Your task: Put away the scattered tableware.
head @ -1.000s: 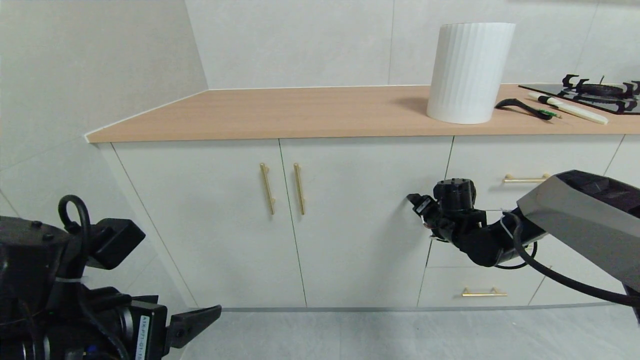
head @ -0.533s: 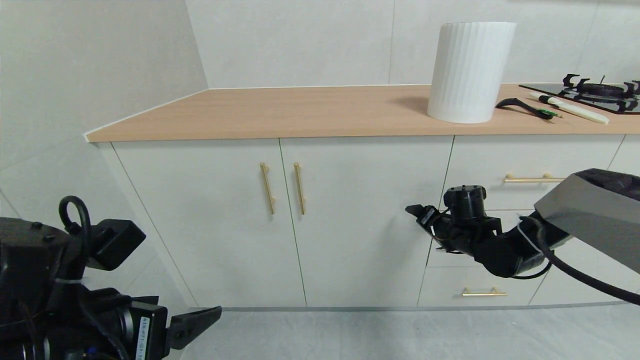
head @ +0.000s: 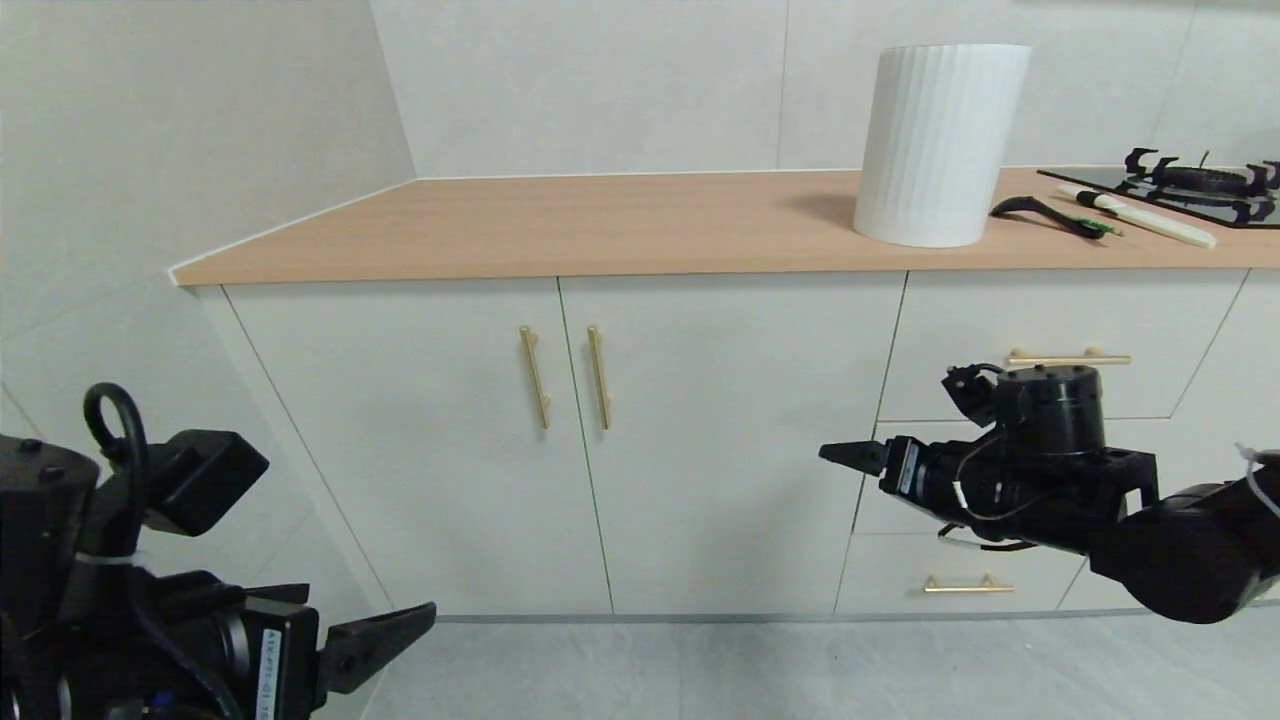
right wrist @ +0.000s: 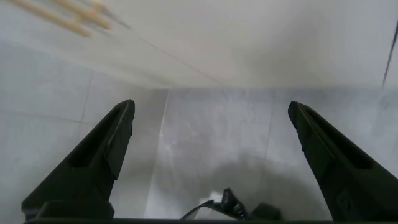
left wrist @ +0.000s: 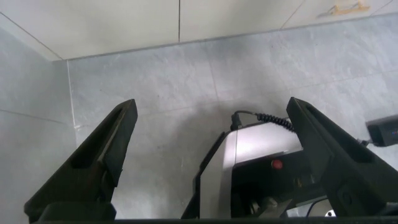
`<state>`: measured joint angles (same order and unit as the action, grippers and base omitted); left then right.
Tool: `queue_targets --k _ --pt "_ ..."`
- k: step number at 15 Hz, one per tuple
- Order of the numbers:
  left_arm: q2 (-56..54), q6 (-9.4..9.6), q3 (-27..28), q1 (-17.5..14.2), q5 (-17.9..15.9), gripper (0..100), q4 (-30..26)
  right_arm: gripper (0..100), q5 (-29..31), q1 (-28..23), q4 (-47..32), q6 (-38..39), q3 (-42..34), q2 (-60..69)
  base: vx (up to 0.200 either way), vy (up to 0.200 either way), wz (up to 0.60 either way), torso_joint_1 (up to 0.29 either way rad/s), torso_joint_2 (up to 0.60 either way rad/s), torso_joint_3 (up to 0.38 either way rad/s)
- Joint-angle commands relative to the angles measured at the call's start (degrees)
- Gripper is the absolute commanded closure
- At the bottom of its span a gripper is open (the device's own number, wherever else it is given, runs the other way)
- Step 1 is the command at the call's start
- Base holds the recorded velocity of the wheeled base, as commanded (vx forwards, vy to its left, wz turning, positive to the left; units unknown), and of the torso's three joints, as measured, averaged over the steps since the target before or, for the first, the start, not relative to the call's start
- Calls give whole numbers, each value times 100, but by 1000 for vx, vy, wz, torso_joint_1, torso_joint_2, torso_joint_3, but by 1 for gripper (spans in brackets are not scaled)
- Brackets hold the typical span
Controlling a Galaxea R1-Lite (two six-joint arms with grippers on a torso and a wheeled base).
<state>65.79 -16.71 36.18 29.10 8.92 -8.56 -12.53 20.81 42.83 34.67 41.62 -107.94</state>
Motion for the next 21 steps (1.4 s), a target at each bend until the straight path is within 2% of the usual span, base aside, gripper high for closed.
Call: queue_targets --k 1,2,4,5,6,7,9,11,13,15,16,18,20,21 --pt "-488 10 -32 -1 4 0 126 0 234 90 7 -118 -233 862 0 0 0 0 0 0" --pt "-1051 19 -182 -10 4 0 153 0 682 90 -2 -663 -506 1706 0 0 0 0 0 0" --pt "-1710 19 -287 -133 -22 0 144 0 1113 90 -11 -1340 -963 2927 0 0 0 0 0 0" --pt "-1974 116 -393 -317 -22 0 144 0 1209 72 -20 -1569 -1218 3543 0 0 0 0 0 0" --pt "-2246 388 -445 -554 31 0 135 0 1280 64 -29 -1806 -1508 4158 0 0 0 0 0 0" --pt "-2571 502 -524 -783 39 0 135 0 1367 55 -55 -2061 -1780 4694 0 0 0 0 0 0" --pt "-3424 669 -647 -924 31 0 117 0 1570 -270 -81 -2447 -2202 5722 0 0 0 0 0 0" --pt "-4066 713 -762 -1205 -5 0 126 0 1578 -754 -275 -2535 -2395 6575 0 0 0 0 0 0" --pt "-4593 722 -806 -1433 4 0 117 0 1570 -965 -1189 -2544 -2430 7717 0 0 0 0 0 0" --pt "-4980 775 -894 -1662 -5 0 117 0 1552 -1053 -2542 -2843 -2360 8878 0 0 0 0 0 0" --pt "-5182 977 -955 -1794 -5 0 109 0 1543 -1299 -2911 -3054 -2351 9326 0 0 0 0 0 0" --pt "-5656 1531 -1113 -2075 -13 0 109 0 1499 -1721 -3386 -3274 -2351 10082 0 0 0 0 0 0" --pt "-5999 1768 -1254 -2277 -84 0 109 0 1324 -1870 -3535 -3397 -2369 10424 0 0 0 0 0 0" --pt "-6017 1794 -1333 -2374 -49 0 144 0 1244 -1984 -3571 -3397 -2386 10530 0 0 0 0 0 0"
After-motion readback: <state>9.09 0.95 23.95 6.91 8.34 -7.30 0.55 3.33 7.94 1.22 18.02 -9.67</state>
